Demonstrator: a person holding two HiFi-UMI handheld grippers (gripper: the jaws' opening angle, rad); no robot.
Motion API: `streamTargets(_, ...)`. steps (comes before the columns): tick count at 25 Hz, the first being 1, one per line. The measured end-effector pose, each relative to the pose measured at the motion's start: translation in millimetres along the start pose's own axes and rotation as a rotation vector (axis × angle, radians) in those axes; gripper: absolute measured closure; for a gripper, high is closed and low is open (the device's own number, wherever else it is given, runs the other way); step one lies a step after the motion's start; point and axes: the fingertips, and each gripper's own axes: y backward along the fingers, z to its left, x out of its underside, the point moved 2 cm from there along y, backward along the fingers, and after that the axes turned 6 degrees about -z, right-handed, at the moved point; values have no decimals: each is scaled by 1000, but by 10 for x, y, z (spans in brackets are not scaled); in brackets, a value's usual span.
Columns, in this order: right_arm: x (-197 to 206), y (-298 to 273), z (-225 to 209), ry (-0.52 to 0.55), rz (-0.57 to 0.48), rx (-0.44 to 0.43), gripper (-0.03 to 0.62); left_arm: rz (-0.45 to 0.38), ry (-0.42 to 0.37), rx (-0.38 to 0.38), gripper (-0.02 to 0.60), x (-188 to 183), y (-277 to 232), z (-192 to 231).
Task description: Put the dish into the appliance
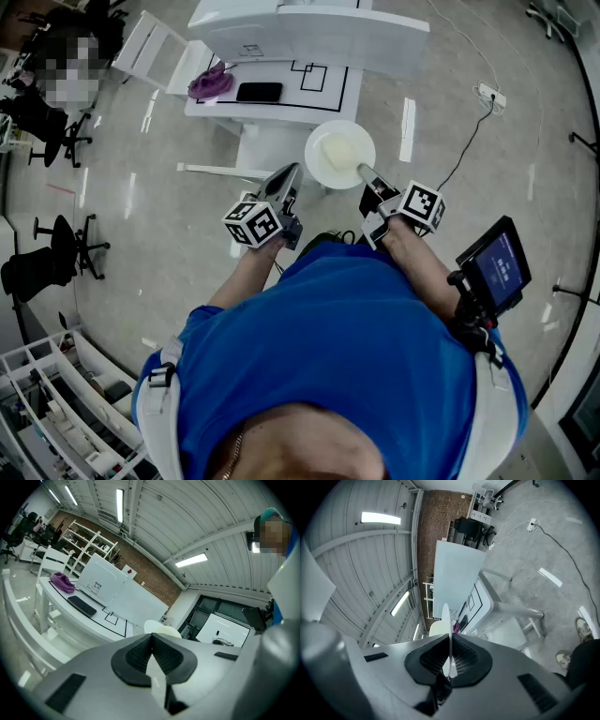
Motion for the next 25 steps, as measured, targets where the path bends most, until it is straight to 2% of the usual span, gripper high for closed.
streamTargets(25, -81, -18, 61, -7, -20, -45, 583, 3, -9, 14, 575, -7, -97, -25)
